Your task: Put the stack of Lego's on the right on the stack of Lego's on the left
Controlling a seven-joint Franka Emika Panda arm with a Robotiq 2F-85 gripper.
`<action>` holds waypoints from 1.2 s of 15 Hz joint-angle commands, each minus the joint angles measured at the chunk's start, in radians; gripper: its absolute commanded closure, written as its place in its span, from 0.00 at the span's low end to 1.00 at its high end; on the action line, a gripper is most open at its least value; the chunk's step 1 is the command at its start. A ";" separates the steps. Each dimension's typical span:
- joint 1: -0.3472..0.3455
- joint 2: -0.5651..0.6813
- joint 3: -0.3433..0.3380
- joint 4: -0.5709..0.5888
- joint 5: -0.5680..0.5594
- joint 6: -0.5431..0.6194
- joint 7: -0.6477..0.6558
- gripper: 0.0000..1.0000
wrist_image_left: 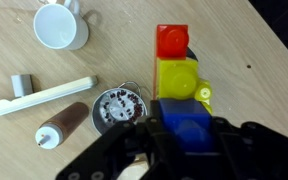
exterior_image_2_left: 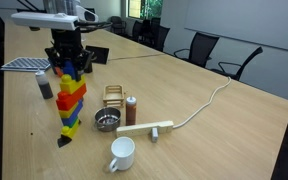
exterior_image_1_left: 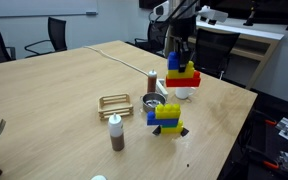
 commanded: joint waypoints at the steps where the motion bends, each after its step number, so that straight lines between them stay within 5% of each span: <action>1: -0.001 0.019 0.009 0.031 0.030 -0.016 0.030 0.89; 12: 0.031 0.004 0.030 -0.077 0.008 0.236 0.125 0.89; 18: 0.041 -0.011 0.045 -0.128 0.035 0.250 0.096 0.89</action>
